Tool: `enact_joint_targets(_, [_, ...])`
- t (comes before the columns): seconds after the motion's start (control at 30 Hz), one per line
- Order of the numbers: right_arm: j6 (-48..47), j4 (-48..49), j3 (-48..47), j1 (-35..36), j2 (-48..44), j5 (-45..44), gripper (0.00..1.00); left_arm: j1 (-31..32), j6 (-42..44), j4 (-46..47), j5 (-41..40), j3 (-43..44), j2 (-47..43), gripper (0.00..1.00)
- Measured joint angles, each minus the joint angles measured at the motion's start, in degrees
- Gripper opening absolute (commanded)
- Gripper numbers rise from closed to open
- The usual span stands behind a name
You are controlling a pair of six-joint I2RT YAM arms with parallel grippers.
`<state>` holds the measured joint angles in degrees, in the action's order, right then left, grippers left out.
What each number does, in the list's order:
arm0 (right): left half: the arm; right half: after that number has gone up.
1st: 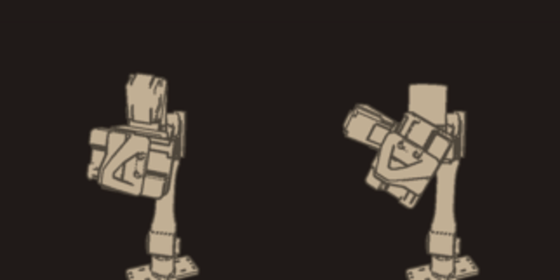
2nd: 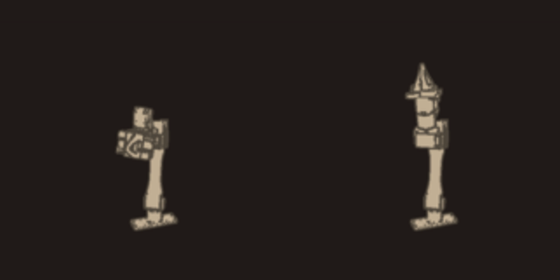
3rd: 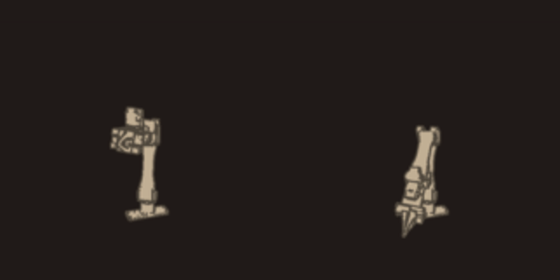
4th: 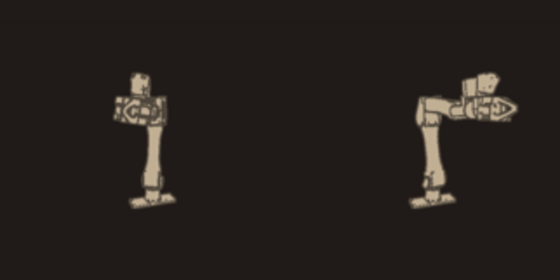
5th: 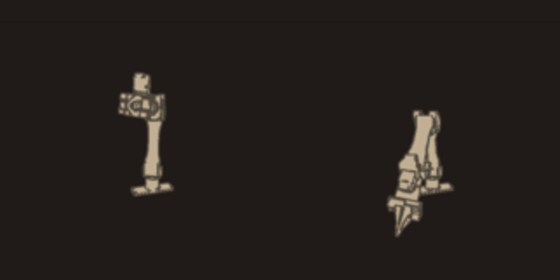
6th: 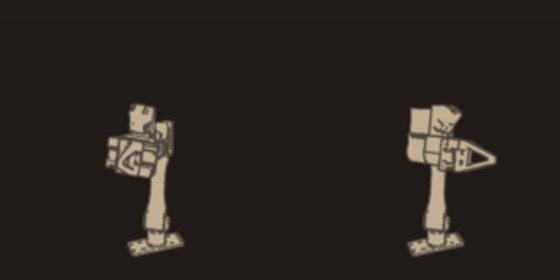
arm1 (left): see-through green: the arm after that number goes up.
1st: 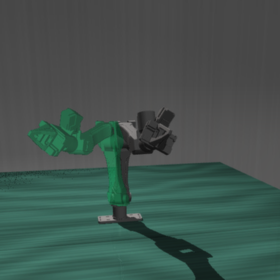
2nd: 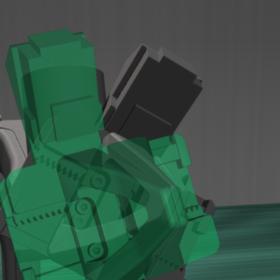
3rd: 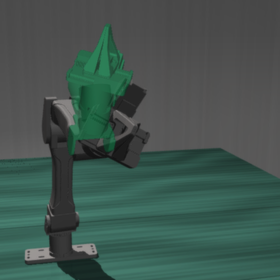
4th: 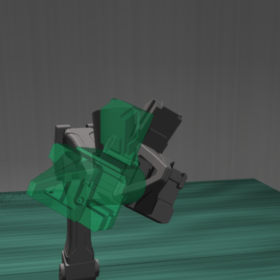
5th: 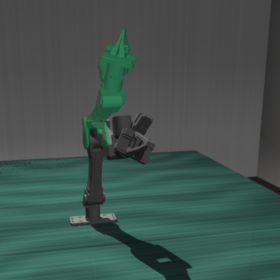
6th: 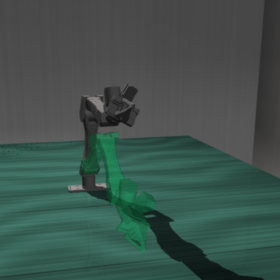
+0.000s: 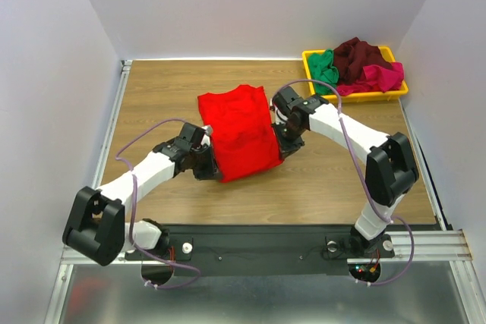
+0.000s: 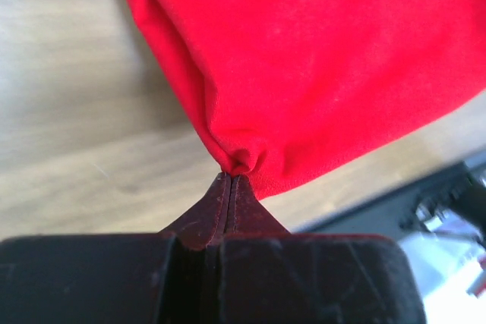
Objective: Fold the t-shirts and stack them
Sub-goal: Fold the tshirt
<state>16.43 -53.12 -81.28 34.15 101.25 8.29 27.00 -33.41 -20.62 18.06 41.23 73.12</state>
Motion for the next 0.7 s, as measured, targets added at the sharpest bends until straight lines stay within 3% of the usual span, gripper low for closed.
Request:
enact_joint_targets(0.37, [-0.5, -17.7, -3.1, 0.0, -6.5, 8.6, 0.00, 4.1, -5.2, -8.7, 10.6, 0.1, -10.4, 0.00])
enact_joint_targets(0.7, [5.6, -23.4, -11.4, 0.1, -10.7, 14.4, 0.00, 5.7, -14.3, -14.4, 16.2, 6.8, -16.8, 0.00])
